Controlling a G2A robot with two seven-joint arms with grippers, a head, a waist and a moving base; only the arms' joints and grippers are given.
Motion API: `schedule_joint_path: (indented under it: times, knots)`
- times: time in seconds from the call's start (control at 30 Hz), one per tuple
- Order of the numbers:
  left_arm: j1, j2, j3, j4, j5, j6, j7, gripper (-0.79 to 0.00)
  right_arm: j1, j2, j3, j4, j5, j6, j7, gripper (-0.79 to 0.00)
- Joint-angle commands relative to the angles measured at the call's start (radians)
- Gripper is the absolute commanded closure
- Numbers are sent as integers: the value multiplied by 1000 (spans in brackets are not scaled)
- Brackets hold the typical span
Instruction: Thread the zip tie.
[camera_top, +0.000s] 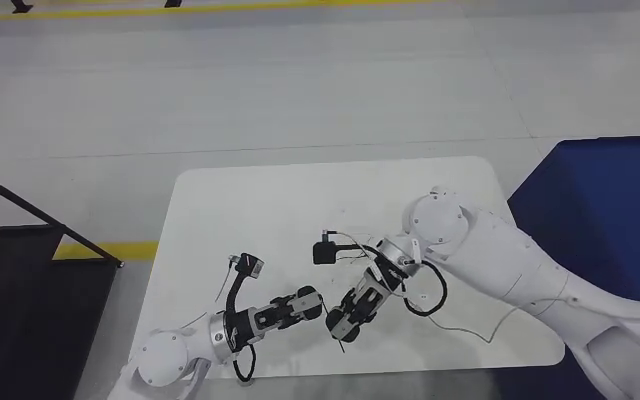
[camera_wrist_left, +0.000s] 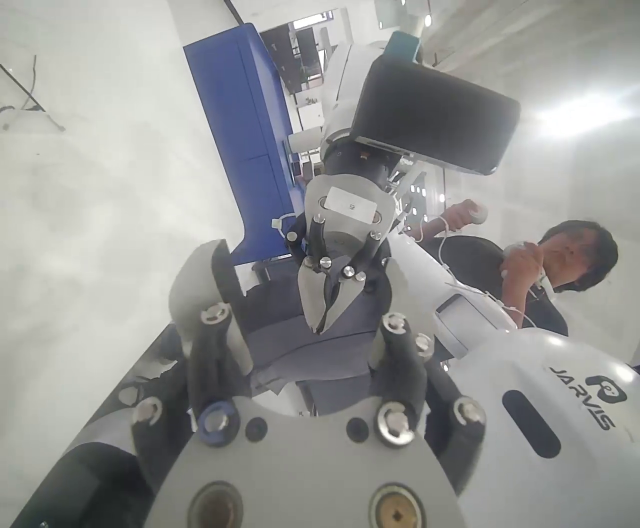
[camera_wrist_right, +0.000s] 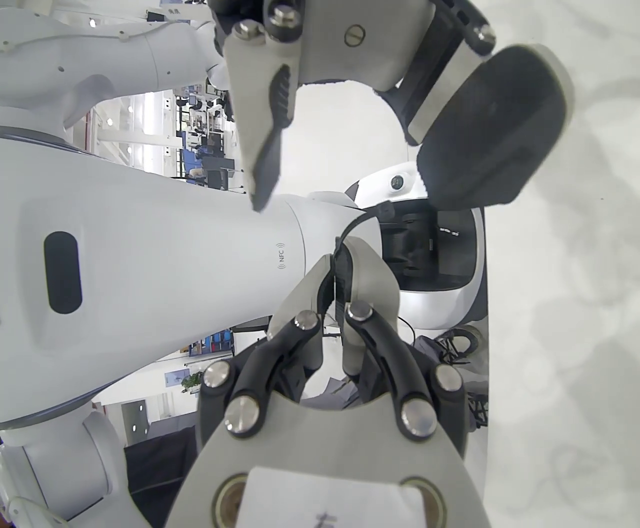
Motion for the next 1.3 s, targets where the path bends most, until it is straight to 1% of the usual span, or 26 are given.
schedule_joint_path:
  times: [0.0,0.07,0.2,0.27,0.43,0.6,0.67,0.7,0.73,0.77,1.03,1.27]
  knots:
    - [-2,1,1,0,-4,2,-1,-259,-2,-7,0,7,-2,4,4,0]
    - [-4,2,2,1,-10,2,-1,-256,-3,-13,2,17,-3,10,6,0]
    - [-5,4,2,1,-13,2,0,-215,-5,-24,8,34,-6,13,17,0]
    - [-4,5,1,0,-14,1,1,-209,-6,-29,12,39,-8,15,19,0]
    - [-4,7,1,0,-14,3,5,-225,-9,-40,23,53,-10,21,32,0]
    - [-9,9,6,1,-13,6,4,-194,-11,-52,26,58,-18,31,35,0]
    - [-12,10,8,3,-12,7,5,-145,-12,-56,25,60,-20,33,35,0]
    - [-14,10,9,4,-12,7,5,-99,-12,-58,25,62,-20,34,35,0]
    - [-15,11,10,5,-10,8,5,-34,-12,-60,25,63,-20,35,35,0]
    - [-17,11,11,6,-10,8,6,0,-12,-62,25,65,-21,36,35,0]
    - [-22,14,10,10,-10,-3,15,0,-9,-68,30,81,-19,37,35,0]
    - [-8,20,-24,11,-35,-26,19,0,-17,-60,46,93,-13,32,35,0]
